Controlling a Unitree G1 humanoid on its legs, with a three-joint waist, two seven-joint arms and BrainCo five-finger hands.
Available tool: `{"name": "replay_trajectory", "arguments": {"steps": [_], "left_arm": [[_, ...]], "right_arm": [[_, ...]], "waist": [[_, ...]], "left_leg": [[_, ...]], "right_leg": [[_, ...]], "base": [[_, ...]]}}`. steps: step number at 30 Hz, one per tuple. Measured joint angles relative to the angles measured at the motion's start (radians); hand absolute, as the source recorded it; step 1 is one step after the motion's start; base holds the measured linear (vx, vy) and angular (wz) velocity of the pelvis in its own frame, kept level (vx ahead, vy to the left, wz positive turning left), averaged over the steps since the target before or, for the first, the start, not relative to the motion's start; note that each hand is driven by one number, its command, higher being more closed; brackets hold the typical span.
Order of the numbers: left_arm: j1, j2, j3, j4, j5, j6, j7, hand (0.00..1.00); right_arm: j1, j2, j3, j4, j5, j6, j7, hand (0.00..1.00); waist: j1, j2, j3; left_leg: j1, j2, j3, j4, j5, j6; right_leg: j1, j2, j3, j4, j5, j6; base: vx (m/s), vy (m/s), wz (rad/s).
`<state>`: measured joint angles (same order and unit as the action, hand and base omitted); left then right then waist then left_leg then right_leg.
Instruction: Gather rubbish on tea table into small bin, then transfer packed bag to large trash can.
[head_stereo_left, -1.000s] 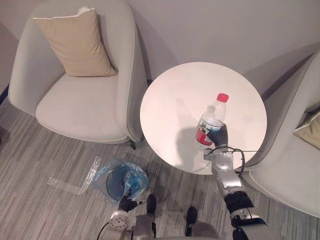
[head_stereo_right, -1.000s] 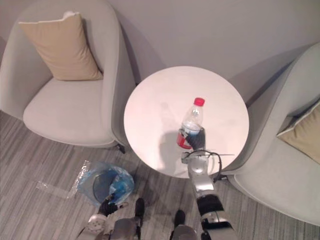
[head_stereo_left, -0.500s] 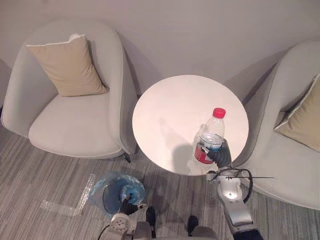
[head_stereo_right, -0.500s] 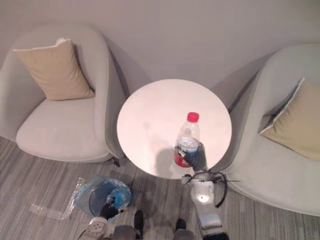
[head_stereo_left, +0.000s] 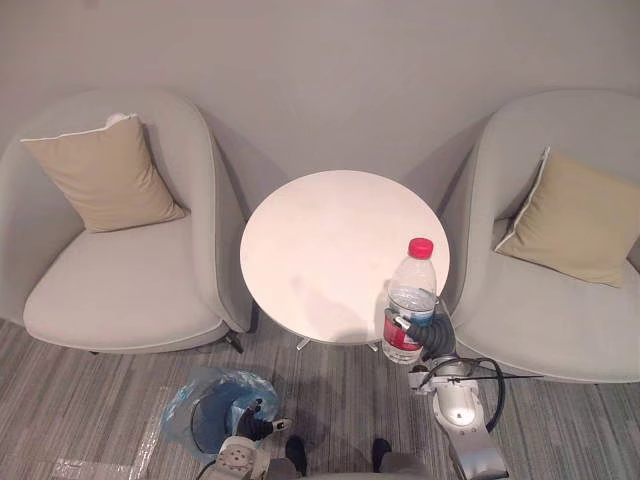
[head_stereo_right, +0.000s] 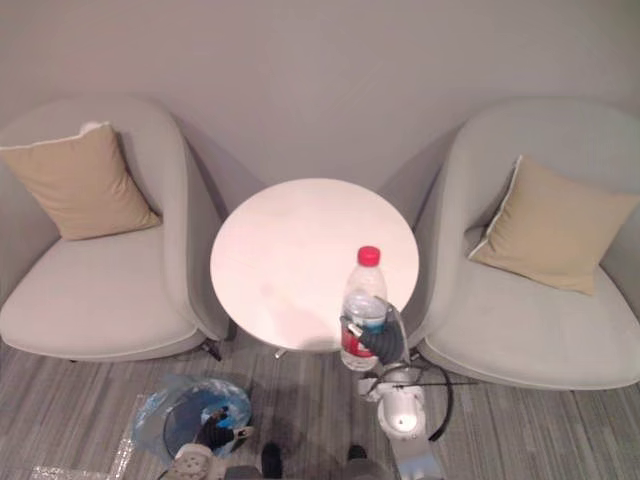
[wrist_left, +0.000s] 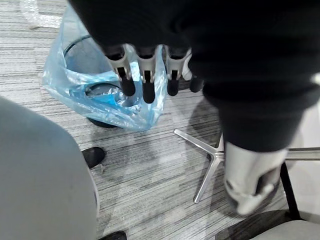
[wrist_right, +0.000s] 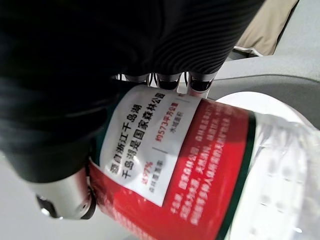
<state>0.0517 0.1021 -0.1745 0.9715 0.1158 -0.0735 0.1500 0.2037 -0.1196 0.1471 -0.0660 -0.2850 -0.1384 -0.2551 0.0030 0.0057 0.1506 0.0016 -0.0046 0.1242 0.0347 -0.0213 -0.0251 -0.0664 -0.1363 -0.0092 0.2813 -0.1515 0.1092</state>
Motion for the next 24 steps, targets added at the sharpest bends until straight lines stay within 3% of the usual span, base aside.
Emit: {"name": "replay_trajectory", "arguments": {"steps": [2,4,7,11,12,13,14,16,17,18,19,20,22,23,24], "left_arm": [[-0.002,0.002,0.004,-0.003,-0.003,0.0,0.0,0.0],[-0.003,0.003,0.018,-0.019,-0.004,0.0,0.002,0.0],[-0.005,-0.017,0.029,-0.028,-0.014,0.004,0.003,0.0],[-0.009,-0.023,0.026,-0.044,-0.021,0.002,0.003,0.0],[-0.007,-0.037,0.023,-0.057,-0.021,0.003,0.003,0.0],[-0.007,-0.036,0.02,-0.055,-0.021,0.003,0.003,0.0],[-0.011,-0.026,0.02,-0.049,-0.02,0.004,0.001,0.0],[-0.019,-0.03,0.01,-0.055,-0.019,0.005,0.0,0.0],[-0.005,-0.043,-0.005,-0.063,-0.018,0.006,0.001,0.0],[0.009,-0.049,-0.017,-0.08,-0.015,0.009,0.002,0.0],[0.024,-0.044,-0.034,-0.092,0.002,0.011,0.001,0.0],[0.005,-0.049,-0.045,-0.074,0.02,0.013,0.0,0.0],[0.004,-0.055,-0.044,-0.072,0.04,0.015,-0.001,0.0],[0.016,-0.06,-0.053,-0.069,0.046,0.015,-0.001,0.0],[0.015,-0.058,-0.054,-0.063,0.053,0.015,-0.001,0.0]], "right_arm": [[0.002,0.004,-0.002,0.0,-0.019,0.0,-0.003,1.0],[-0.003,0.004,0.008,0.001,-0.029,0.0,-0.003,1.0],[-0.058,0.0,0.022,0.009,-0.027,0.001,-0.008,1.0],[-0.082,0.0,0.02,0.043,-0.018,0.001,-0.023,1.0],[-0.081,-0.003,0.018,0.042,-0.018,0.002,-0.026,1.0],[-0.08,-0.003,0.017,0.042,-0.017,0.003,-0.028,1.0],[-0.079,0.001,0.005,0.042,-0.007,0.003,-0.03,1.0],[-0.077,0.001,-0.028,0.043,0.014,0.009,-0.035,1.0],[-0.07,-0.004,-0.048,0.043,0.015,0.013,-0.039,1.0],[-0.069,-0.02,-0.055,0.042,0.015,0.014,-0.041,1.0],[-0.06,-0.006,-0.073,0.041,0.015,0.017,-0.043,1.0],[-0.068,0.015,-0.1,0.043,0.017,0.021,-0.047,1.0],[-0.053,0.022,-0.104,0.043,0.018,0.024,-0.048,1.0],[-0.043,0.024,-0.104,0.043,0.018,0.024,-0.048,1.0],[-0.044,0.032,-0.104,0.048,0.018,0.025,-0.048,1.0]], "waist": [[-0.003,-0.016,-0.001],[0.005,-0.033,-0.009],[0.028,0.026,-0.01],[0.043,0.05,0.022],[0.044,0.068,0.032],[0.042,0.071,0.033],[0.037,0.049,0.039],[0.03,0.071,0.03],[0.026,0.093,0.023],[0.019,0.123,0.016],[-0.024,0.105,0.009],[-0.024,0.091,0.018],[-0.018,0.071,0.028],[-0.019,0.088,0.016],[-0.019,0.084,0.016]], "left_leg": [[-0.039,-0.017,-0.055,0.01,0.014,0.005],[-0.073,-0.028,-0.089,0.028,0.025,-0.006],[-0.152,0.027,-0.154,0.045,0.068,-0.034],[-0.158,0.061,-0.217,0.018,0.103,-0.061],[-0.162,0.083,-0.179,-0.004,0.081,-0.04],[-0.154,0.093,-0.125,-0.028,0.06,-0.013],[-0.166,0.094,-0.033,-0.007,0.011,0.026],[-0.236,0.119,0.06,0.177,0.015,0.077],[-0.247,0.148,0.108,0.271,0.031,0.08],[-0.252,0.142,0.101,0.229,0.043,0.043],[-0.188,0.103,0.064,0.05,0.072,-0.007],[-0.2,0.105,0.144,0.105,0.023,0.045],[-0.128,0.099,0.204,0.12,0.026,0.027],[-0.054,0.097,0.195,0.013,0.029,-0.016],[-0.031,0.087,0.193,-0.04,0.05,-0.028]], "right_leg": [[-0.022,-0.008,0.057,0.116,-0.086,0.006],[-0.018,-0.007,0.074,0.091,-0.11,-0.001],[0.005,0.049,0.004,-0.063,-0.028,-0.037],[0.049,0.092,-0.069,-0.116,0.014,-0.063],[0.054,0.109,-0.094,-0.111,0.017,-0.071],[0.055,0.105,-0.105,-0.115,0.021,-0.077],[0.046,0.069,-0.139,-0.131,0.03,-0.091],[0.014,0.038,-0.187,-0.098,0.03,-0.097],[-0.001,0.049,-0.22,-0.056,0.012,-0.098],[-0.009,0.068,-0.238,-0.039,-0.001,-0.102],[-0.001,0.051,-0.267,-0.102,-0.004,-0.118],[0.007,0.012,-0.318,-0.116,0.023,-0.104],[0.045,-0.01,-0.351,-0.133,0.036,-0.088],[0.062,0.001,-0.363,-0.146,0.037,-0.079],[0.064,-0.001,-0.363,-0.147,0.035,-0.072]], "base": [[-0.11,-0.056,0.96],[-0.06,-0.114,0.74],[-0.09,-0.111,0.5],[-0.1,-0.113,0.51],[-0.12,-0.107,0.42],[-0.12,-0.083,0.63],[-0.13,-0.019,0.68],[-0.1,-0.016,0.63],[-0.07,-0.065,0.58],[-0.11,-0.034,1.05],[-0.06,0.03,1.34],[-0.05,0.023,1.27],[-0.01,0.021,0.75],[0.01,0.098,0.53],[0.02,0.149,0.32]]}}
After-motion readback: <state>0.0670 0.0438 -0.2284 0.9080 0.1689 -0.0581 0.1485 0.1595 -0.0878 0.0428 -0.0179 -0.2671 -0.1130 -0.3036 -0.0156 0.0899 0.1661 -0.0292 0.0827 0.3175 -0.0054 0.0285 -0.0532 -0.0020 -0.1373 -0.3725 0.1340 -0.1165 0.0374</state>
